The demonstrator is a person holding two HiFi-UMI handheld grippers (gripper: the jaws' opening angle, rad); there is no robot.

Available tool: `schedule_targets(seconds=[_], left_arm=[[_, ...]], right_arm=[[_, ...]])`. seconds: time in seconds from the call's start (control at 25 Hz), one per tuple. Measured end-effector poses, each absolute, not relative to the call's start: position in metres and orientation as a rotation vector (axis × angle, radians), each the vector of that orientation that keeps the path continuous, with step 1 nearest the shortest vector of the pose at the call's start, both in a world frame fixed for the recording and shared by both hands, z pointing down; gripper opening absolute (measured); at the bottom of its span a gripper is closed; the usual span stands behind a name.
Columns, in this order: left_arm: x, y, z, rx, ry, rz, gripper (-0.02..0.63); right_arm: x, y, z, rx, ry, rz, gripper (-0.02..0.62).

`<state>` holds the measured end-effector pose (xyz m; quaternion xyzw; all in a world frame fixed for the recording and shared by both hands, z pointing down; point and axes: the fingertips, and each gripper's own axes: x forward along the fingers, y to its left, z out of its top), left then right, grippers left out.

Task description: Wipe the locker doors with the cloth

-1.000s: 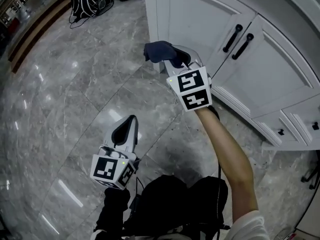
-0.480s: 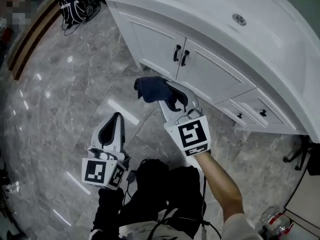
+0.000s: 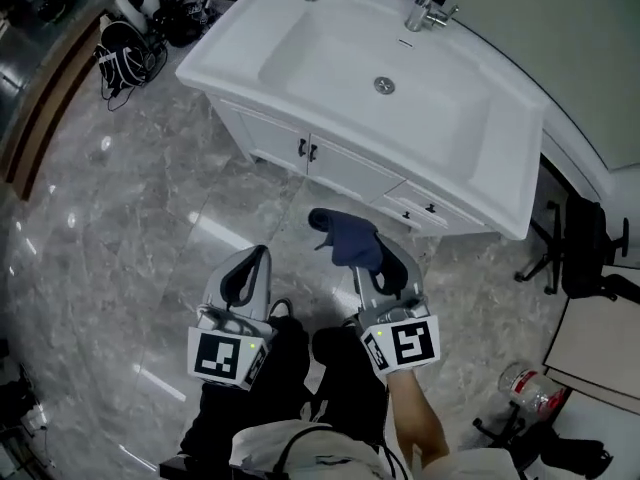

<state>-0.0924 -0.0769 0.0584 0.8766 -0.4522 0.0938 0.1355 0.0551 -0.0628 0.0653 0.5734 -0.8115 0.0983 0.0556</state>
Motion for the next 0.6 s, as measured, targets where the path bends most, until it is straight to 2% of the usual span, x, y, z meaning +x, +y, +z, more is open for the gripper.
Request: schedule_targets(seconds=[0.24,0.6], left_arm=[[-0.069,-0.058,-0.068,2.703,-1.113,0.288,0.002],[-0.044,0.0,-0.173,2.802,-1.067,0.137,0.002]], right_arm=[[0.071,-0.012,-0.071,2.005,-2.363,0.296,0.083],[0.102,0.076,-0.18,2.253,-2.198,0.09,0.081]])
